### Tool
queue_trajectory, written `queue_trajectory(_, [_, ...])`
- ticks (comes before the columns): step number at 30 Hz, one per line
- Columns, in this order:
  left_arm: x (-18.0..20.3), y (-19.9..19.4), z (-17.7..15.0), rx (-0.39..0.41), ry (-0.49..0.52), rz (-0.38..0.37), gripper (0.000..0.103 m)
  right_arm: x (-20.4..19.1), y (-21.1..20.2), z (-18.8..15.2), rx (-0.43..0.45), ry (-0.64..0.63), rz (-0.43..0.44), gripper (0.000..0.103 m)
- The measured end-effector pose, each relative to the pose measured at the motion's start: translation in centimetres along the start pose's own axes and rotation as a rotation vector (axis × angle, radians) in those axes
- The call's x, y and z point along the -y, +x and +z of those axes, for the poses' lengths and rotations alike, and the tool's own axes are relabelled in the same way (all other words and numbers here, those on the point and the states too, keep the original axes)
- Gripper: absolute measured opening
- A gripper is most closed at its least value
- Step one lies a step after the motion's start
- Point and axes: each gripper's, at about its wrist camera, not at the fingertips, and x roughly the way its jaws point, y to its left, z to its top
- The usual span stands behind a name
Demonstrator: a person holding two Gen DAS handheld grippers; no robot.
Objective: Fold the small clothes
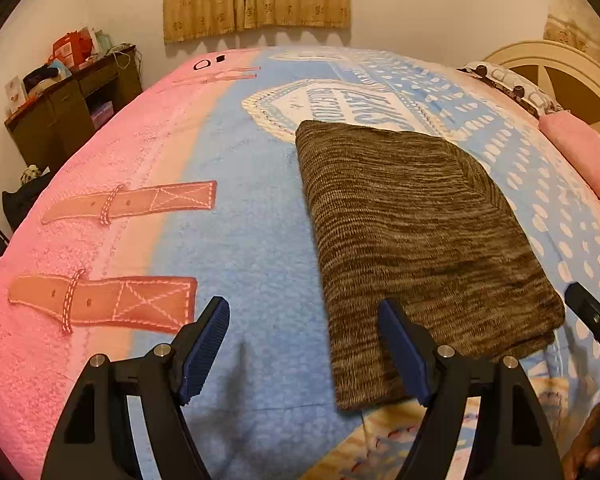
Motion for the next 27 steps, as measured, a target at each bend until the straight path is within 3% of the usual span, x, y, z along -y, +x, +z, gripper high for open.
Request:
queue_trajectory(8, [-1.2, 0.2, -2.6, -0.022, -0.08, -0.199, 0.077, 0.5, 0.2, -0.4, -0.011, -0.001, -0.063, 0.066])
queue_trajectory(14, [-0.7, 0.5, -2.3, -0.031, -0.138, -0.3, 0.077, 0.3, -0.1, -0.4, -0.006, -0.012, -0.064, 0.066])
queue_trajectory(24, [0.2, 0.7, -0.9, -0.025, -0.124, -0.303, 0.077, 0.6, -0.2, -0.5, -0.005, -0.013, -0.081, 0.066])
queue_trajectory(27, [0.3, 1.5, 0.0, -0.047, -0.139, -0.274, 0.077, 0.5, -0.2, -0.5, -0.003, -0.023, -0.079, 0.066])
